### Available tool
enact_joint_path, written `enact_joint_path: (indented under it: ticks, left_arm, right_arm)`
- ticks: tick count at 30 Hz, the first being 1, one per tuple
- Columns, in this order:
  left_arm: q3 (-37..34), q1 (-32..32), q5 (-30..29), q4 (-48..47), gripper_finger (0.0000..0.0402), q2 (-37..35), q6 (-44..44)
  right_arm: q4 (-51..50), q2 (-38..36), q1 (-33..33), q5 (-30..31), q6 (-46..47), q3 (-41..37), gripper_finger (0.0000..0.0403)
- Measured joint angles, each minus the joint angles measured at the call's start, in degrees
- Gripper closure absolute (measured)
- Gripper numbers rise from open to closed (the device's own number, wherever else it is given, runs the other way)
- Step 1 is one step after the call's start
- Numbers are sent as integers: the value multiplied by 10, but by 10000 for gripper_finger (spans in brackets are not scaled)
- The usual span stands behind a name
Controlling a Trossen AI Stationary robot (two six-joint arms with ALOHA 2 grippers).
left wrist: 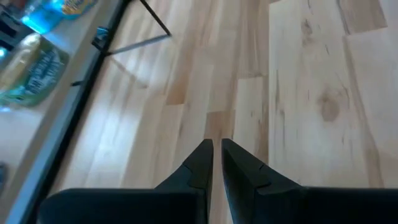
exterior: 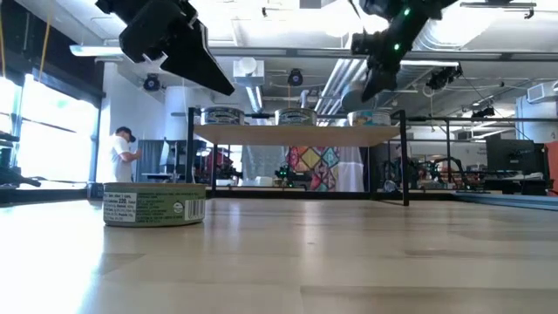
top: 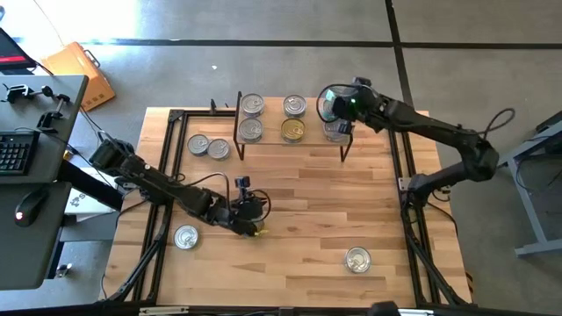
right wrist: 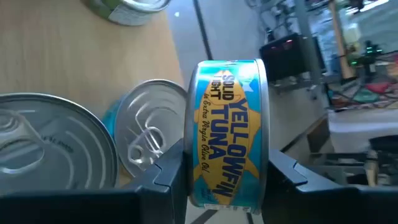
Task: Stack canned seafood by type on shelf
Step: Stack the yellow tuna can on top of the yellow tuna can on the shelf
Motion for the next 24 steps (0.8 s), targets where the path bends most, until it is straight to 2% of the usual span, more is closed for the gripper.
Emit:
enact_joint_path:
  ticks: [5, 11, 18, 24]
  left_arm:
    - [0, -11, -24, 0, 378, 0, 2]
    - [0, -13, -25, -2, 378, 0, -1]
    - [0, -13, -25, -2, 378, 1, -3]
    - [0, -13, -25, -2, 378, 1, -3]
  right_arm:
    - [9, 40, -7, -3, -23, 0, 281]
    - [7, 46, 4, 9, -24, 0, 277]
    - [2, 46, 18, 16, -23, 0, 207]
    - [-10, 46, 25, 38, -23, 0, 182]
